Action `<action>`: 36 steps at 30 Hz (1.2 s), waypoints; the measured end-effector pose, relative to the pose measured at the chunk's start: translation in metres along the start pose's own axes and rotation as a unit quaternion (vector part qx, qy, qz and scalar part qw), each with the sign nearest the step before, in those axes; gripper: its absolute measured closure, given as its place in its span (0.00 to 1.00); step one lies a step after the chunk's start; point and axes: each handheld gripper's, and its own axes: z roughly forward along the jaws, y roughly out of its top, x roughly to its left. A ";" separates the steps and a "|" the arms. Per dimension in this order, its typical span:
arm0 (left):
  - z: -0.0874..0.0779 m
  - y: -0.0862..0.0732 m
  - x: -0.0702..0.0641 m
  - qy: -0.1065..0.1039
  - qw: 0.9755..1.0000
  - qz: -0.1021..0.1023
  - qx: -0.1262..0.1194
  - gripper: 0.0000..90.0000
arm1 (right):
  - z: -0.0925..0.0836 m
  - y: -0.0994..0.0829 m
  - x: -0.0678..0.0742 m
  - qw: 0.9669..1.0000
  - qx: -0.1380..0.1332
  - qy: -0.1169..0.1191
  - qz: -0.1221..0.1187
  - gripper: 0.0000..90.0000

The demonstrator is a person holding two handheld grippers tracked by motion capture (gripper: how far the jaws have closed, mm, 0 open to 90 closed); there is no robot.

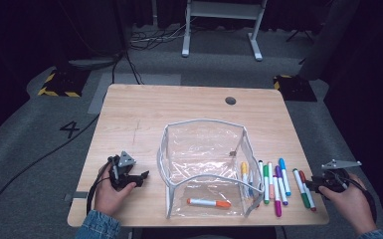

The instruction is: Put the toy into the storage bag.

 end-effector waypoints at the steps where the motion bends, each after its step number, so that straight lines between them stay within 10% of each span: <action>1: 0.000 0.000 0.000 0.000 1.000 0.000 0.000 0.28 | 0.002 -0.001 0.000 1.000 0.001 0.000 0.003 0.69; 23: 0.000 0.000 0.000 0.000 1.000 0.000 0.000 0.28 | 0.017 0.000 0.011 0.998 0.029 -0.005 0.048 0.86; 36: 0.000 0.000 0.000 0.000 1.000 0.000 0.000 0.28 | -0.033 0.033 0.013 0.996 -0.048 0.057 0.046 0.86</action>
